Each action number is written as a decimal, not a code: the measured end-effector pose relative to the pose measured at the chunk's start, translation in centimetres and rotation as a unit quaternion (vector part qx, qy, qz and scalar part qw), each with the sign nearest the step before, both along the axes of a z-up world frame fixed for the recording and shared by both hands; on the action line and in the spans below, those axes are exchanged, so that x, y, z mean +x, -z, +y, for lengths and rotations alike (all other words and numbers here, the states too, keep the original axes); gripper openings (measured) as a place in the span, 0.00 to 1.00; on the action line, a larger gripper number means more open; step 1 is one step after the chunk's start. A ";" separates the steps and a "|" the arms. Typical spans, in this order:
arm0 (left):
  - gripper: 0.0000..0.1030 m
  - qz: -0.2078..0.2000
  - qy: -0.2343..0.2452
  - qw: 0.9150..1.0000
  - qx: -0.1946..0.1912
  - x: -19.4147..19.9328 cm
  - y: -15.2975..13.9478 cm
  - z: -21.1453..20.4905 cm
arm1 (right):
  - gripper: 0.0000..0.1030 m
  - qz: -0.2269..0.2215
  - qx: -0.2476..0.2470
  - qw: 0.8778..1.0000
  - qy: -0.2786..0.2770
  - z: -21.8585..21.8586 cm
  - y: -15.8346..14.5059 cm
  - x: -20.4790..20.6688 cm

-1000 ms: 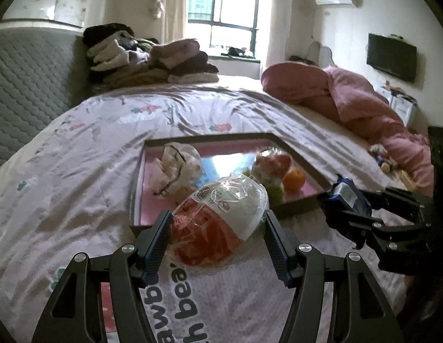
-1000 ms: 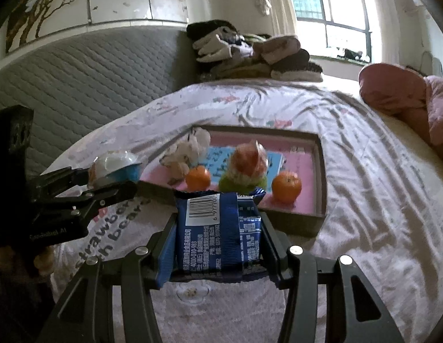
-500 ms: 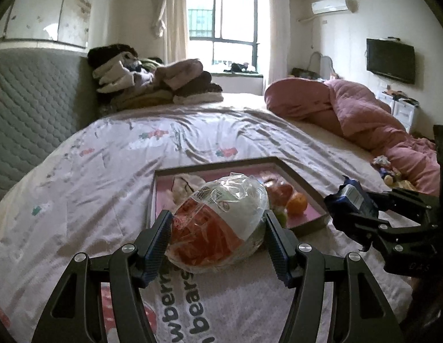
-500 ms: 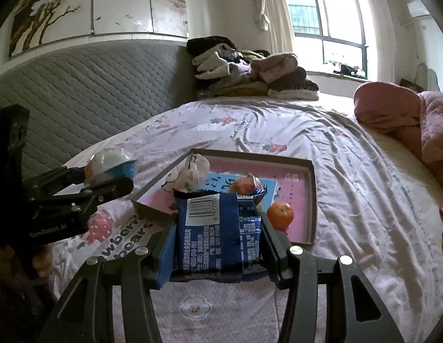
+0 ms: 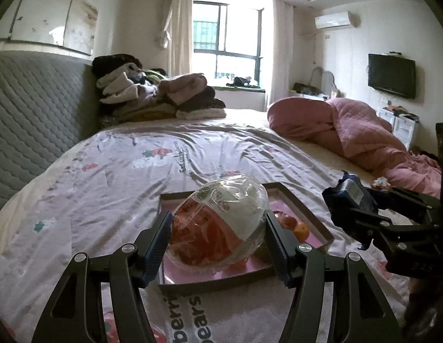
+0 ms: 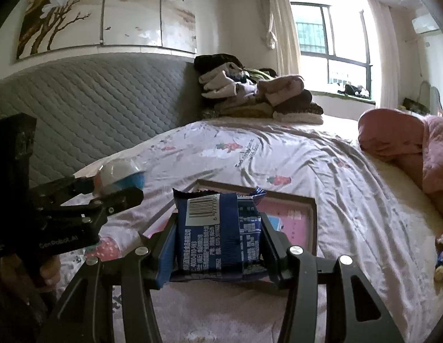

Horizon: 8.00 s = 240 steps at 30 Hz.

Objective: Organize objects
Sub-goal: 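Lift and carry the wrapped egg and blue packet in both tools toward the tray, then lower the wrapped egg and blue packet into the tray with both tools, then open both tools, releasing the wrapped egg and blue packet in the tray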

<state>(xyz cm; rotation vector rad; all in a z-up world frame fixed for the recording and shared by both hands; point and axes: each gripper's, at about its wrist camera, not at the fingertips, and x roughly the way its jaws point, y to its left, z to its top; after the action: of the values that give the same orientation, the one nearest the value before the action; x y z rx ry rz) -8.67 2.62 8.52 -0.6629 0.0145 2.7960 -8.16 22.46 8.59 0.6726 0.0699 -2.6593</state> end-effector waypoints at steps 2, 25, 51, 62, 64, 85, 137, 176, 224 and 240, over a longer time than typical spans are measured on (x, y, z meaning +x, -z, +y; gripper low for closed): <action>0.63 0.002 -0.003 1.000 0.002 -0.2 -0.1 -0.1 | 0.50 0.002 -0.002 1.000 0.000 0.0 -0.1 -0.3; 0.63 0.001 -0.021 1.000 0.008 -2.2 -0.2 -1.1 | 0.51 0.021 -0.014 1.000 0.015 1.3 -1.7 -2.1; 0.63 -0.006 -0.050 0.999 0.003 -6.6 0.8 -2.1 | 0.51 0.035 -0.013 0.998 0.044 3.2 -1.8 -5.2; 0.63 -0.029 -0.058 0.998 -0.008 -7.9 2.9 -2.1 | 0.51 0.004 0.011 0.998 0.061 3.5 0.5 -6.7; 0.63 -0.034 -0.057 0.998 -0.010 -8.0 3.3 -2.1 | 0.51 -0.004 0.013 0.998 0.064 3.6 1.0 -7.1; 0.63 -0.074 -0.061 0.995 -0.016 -9.0 7.1 -2.1 | 0.51 -0.074 0.051 0.993 0.074 3.9 6.5 -8.1; 0.63 -0.114 -0.035 0.990 -0.072 -9.6 11.4 1.0 | 0.51 -0.051 0.141 0.987 0.050 0.4 10.7 -8.7; 0.63 -0.135 -0.025 0.988 -0.077 -10.5 12.6 1.7 | 0.55 -0.036 0.192 0.980 0.036 -1.6 11.3 -9.2; 0.69 -0.145 -0.021 0.989 -0.036 -10.7 11.6 0.4 | 0.59 -0.076 0.115 0.989 0.048 0.4 10.0 -9.4; 0.73 -0.102 -0.050 0.993 -0.033 -8.5 7.3 0.2 | 0.59 -0.034 0.071 0.995 0.055 1.1 5.3 -7.2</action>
<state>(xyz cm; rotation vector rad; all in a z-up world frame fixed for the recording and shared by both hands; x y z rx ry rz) -17.14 2.86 1.21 -0.9890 0.0362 2.8185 -15.37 23.54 3.33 0.8342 0.2100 -2.7536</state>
